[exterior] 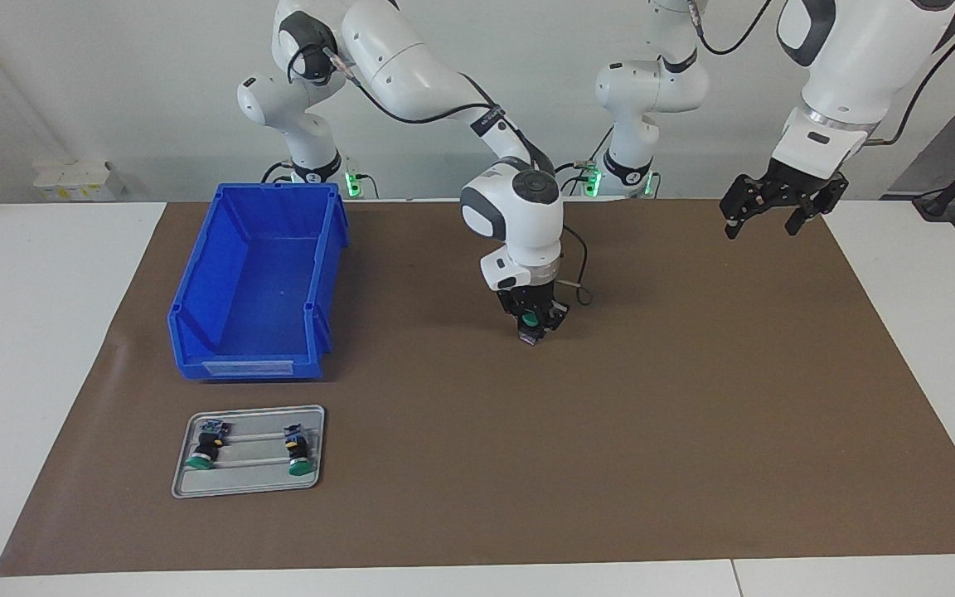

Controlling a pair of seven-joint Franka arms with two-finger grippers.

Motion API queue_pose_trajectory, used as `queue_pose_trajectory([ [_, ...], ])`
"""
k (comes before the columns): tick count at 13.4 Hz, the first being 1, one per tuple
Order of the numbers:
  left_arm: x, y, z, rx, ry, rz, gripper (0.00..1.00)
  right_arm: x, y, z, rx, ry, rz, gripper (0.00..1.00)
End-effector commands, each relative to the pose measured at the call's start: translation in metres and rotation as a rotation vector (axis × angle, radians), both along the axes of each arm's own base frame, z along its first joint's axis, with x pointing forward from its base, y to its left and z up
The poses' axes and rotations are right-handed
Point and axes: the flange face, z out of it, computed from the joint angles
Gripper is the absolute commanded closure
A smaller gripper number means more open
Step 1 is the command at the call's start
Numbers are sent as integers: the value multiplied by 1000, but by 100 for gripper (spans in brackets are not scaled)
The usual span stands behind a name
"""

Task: Place and press button with both arms
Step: 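Carry the green part with the right gripper over the blue bin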

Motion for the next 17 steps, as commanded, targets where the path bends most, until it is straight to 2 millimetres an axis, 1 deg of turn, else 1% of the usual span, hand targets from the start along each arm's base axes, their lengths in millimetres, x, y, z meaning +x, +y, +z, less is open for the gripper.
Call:
queue_pose_trajectory([
  [1, -7, 3, 3, 12, 2, -8, 0, 10, -19, 24, 0, -28, 36, 100],
  [2, -7, 3, 3, 12, 2, -8, 0, 20, -33, 40, 6, -42, 32, 100],
  [3, -7, 3, 3, 12, 4, -8, 0, 29, -52, 62, -1, -44, 38, 100],
  [4, -7, 4, 3, 12, 2, -6, 0, 41, -78, 91, -8, -52, 55, 100],
  [5, -7, 3, 3, 12, 4, -8, 0, 53, -109, 113, -19, -54, 64, 100],
  [7, -7, 4, 3, 12, 2, -6, 0, 71, -174, 149, -61, -35, 147, 100],
  [10, -7, 3, 3, 12, 2, -8, 0, 89, -278, 186, -103, 0, 254, 100],
  [11, -7, 3, 3, 12, 2, -8, 0, 92, -316, 195, -112, 18, 303, 100],
  [12, -7, 3, 3, 12, 2, -8, 0, 95, -355, 200, -118, 29, 347, 100],
  [13, -7, 3, 3, 12, 2, -8, 0, 97, -389, 199, -120, 43, 377, 100],
  [14, -7, 3, 3, 12, 2, -8, 0, 93, -419, 190, -121, 65, 398, 100],
  [15, -7, 3, 3, 12, 4, -8, 0, 81, -441, 175, -108, 83, 429, 100],
  [17, -7, 3, 3, 12, 2, -8, 0, 53, -474, 138, -101, 67, 442, 100],
])
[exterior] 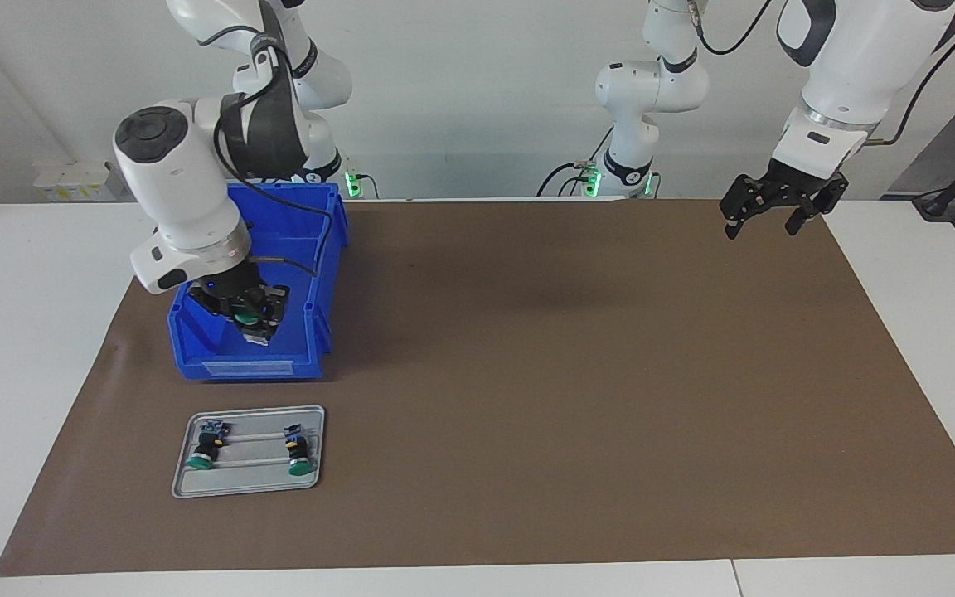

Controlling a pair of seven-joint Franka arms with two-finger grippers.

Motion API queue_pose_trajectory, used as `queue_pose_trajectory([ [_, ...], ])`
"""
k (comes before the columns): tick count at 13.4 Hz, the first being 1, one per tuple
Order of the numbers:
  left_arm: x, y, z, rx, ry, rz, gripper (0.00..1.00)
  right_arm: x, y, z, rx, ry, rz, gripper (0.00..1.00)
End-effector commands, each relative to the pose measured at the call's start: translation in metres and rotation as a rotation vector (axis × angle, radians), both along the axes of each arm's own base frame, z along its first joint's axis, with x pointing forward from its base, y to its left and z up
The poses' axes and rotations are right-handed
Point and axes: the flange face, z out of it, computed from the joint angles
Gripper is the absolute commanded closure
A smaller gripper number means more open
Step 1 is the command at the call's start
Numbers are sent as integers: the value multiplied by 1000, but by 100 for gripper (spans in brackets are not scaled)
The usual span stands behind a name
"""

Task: Place and press button with both arms
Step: 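Carry the green part with the right gripper over the blue bin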

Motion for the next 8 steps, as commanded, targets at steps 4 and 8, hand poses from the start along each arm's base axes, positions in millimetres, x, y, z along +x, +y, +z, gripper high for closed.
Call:
queue_pose_trajectory([
  [4, -7, 3, 3, 12, 2, -8, 0, -75, -41, -82, 23, 3, 16, 100],
  [8, -7, 3, 3, 12, 2, -8, 0, -94, -45, -124, 33, -27, -4, 100],
])
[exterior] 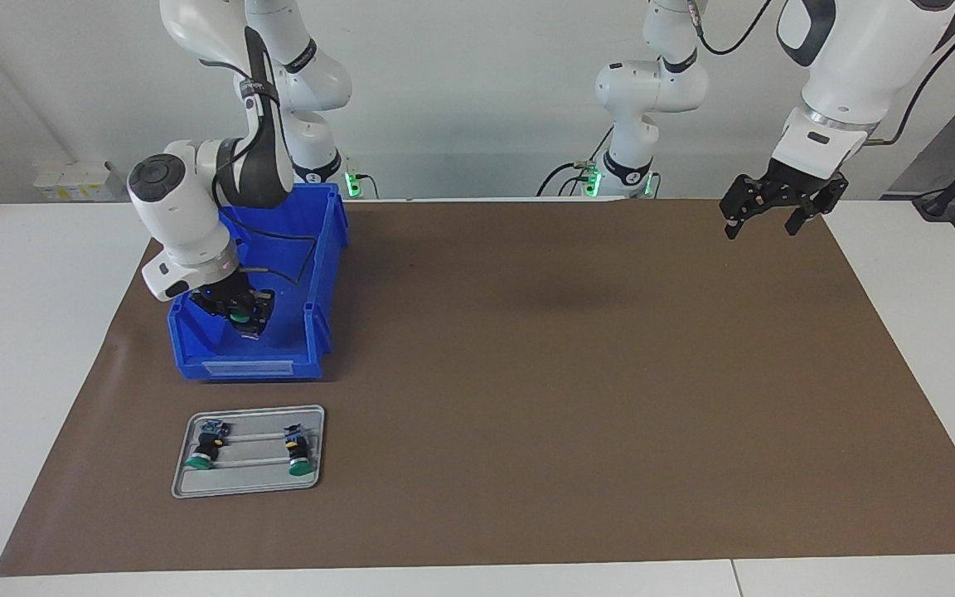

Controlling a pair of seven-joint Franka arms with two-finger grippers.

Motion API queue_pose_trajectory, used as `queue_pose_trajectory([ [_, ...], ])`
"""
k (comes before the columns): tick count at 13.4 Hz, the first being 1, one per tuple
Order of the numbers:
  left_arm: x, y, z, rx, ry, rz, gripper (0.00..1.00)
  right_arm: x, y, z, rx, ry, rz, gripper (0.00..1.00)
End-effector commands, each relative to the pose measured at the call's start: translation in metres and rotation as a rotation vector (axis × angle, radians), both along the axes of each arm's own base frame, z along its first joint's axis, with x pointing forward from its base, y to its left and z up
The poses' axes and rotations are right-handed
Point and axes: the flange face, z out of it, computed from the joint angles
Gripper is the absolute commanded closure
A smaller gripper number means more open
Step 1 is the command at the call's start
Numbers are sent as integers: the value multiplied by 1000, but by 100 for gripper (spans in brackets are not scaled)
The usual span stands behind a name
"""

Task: Place and press button with both arms
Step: 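Lower the part into the blue bin, open the right gripper, withdraw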

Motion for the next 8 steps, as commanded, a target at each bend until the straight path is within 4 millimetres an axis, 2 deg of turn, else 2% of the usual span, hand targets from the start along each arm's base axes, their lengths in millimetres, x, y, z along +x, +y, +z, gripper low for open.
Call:
queue_pose_trajectory([
  [1, -7, 3, 3, 12, 3, -8, 0, -22, -4, -14, 22, -31, -3, 100],
  [4, -7, 3, 3, 12, 2, -8, 0, -26, -5, -24, 44, -21, -28, 100],
  [5, -7, 3, 3, 12, 2, -8, 0, -28, -4, -28, 53, -16, -27, 95],
  [6, -7, 3, 3, 12, 2, -8, 0, -28, -4, -32, 60, -9, -29, 58],
  [7, -7, 3, 3, 12, 3, -8, 0, -28, -3, -33, 67, -9, -37, 31],
  [8, -7, 4, 3, 12, 2, -6, 0, -27, -4, -32, 68, -14, -38, 16],
])
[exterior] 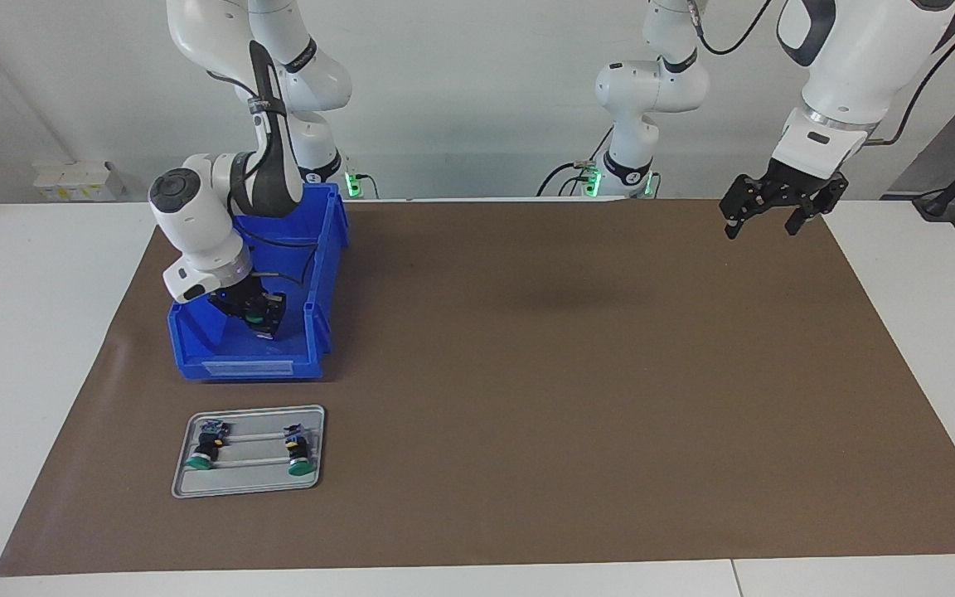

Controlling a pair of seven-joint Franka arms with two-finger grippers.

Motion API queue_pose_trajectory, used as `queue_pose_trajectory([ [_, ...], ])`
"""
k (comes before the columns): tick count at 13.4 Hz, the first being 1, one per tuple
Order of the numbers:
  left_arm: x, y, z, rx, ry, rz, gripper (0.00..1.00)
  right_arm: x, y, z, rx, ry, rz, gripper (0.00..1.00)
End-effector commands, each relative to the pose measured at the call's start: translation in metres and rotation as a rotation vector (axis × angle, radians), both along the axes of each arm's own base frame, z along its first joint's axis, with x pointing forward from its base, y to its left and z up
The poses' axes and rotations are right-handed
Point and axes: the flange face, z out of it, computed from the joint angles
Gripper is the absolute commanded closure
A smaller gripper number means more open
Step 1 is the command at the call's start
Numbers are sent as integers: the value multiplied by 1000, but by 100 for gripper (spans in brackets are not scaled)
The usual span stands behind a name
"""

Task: Place and press button with both arms
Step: 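Lower the part into the blue bin, open the right gripper, withdraw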

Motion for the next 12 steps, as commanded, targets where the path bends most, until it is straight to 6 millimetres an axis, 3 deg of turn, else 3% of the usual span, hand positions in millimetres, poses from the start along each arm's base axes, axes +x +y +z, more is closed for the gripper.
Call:
queue_pose_trajectory([
  [1, -7, 4, 3, 12, 2, -6, 0, -5, -3, 3, 22, -29, 7, 6],
  [4, -7, 3, 3, 12, 2, -8, 0, 3, 2, 16, 22, -46, 19, 2],
  [9, -7, 3, 3, 12, 2, -8, 0, 36, 3, 101, 24, -72, 33, 1],
  [12, -7, 4, 3, 12, 2, -6, 0, 50, -5, 171, 21, -70, 36, 1],
])
